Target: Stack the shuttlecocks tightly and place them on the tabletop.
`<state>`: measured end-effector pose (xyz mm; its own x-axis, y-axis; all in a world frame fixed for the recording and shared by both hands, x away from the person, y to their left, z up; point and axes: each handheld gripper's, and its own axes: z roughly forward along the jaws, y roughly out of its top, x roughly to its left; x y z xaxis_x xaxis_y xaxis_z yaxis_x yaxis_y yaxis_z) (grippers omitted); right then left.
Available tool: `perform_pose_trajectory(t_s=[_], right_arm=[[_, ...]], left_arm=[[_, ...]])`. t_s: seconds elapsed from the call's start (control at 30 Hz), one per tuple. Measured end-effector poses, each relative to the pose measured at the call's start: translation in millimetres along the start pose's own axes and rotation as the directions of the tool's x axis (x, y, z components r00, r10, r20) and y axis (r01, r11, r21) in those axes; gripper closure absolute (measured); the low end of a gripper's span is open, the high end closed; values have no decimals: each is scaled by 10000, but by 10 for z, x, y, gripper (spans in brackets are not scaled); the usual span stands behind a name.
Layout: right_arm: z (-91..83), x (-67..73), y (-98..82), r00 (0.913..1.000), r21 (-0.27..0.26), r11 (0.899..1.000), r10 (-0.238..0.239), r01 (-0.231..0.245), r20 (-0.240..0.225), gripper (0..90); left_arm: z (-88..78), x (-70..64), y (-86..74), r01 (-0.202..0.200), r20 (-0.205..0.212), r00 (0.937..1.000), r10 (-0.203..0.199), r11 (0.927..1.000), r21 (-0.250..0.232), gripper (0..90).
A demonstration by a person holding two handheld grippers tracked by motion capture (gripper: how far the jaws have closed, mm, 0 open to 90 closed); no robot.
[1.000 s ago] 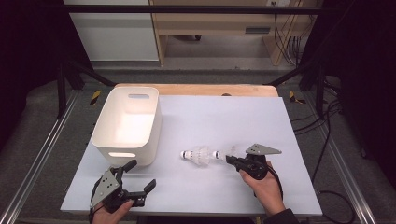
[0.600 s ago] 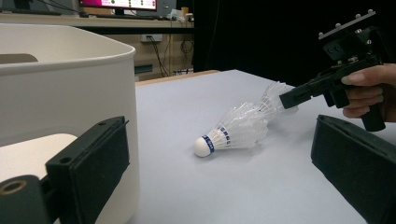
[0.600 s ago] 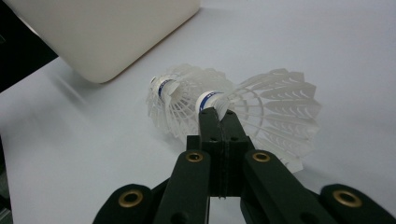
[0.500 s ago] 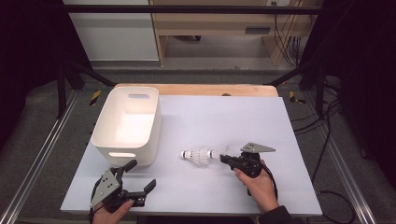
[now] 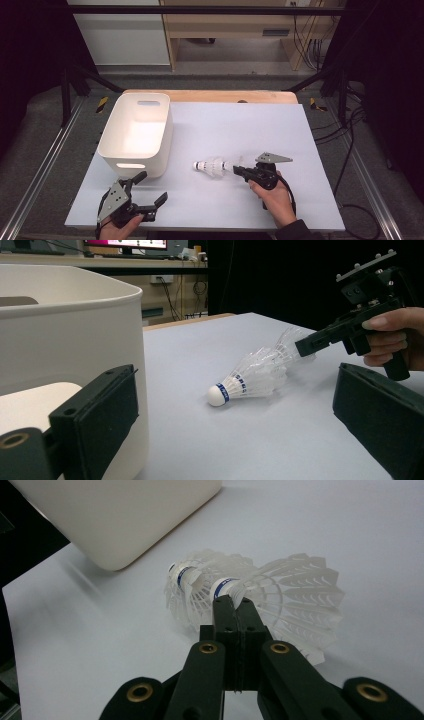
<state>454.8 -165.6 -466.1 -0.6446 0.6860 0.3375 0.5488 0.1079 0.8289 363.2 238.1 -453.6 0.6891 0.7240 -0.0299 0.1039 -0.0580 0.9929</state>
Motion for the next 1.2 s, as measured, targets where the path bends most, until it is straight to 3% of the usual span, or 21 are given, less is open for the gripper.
perform_pose_trajectory(t_s=[1.2], right_arm=[[178,58,19,9991,104,9999,79,-75,-419,900]], left_arm=[[0,1,0,20,43,10000,-20,10000,-2,42]])
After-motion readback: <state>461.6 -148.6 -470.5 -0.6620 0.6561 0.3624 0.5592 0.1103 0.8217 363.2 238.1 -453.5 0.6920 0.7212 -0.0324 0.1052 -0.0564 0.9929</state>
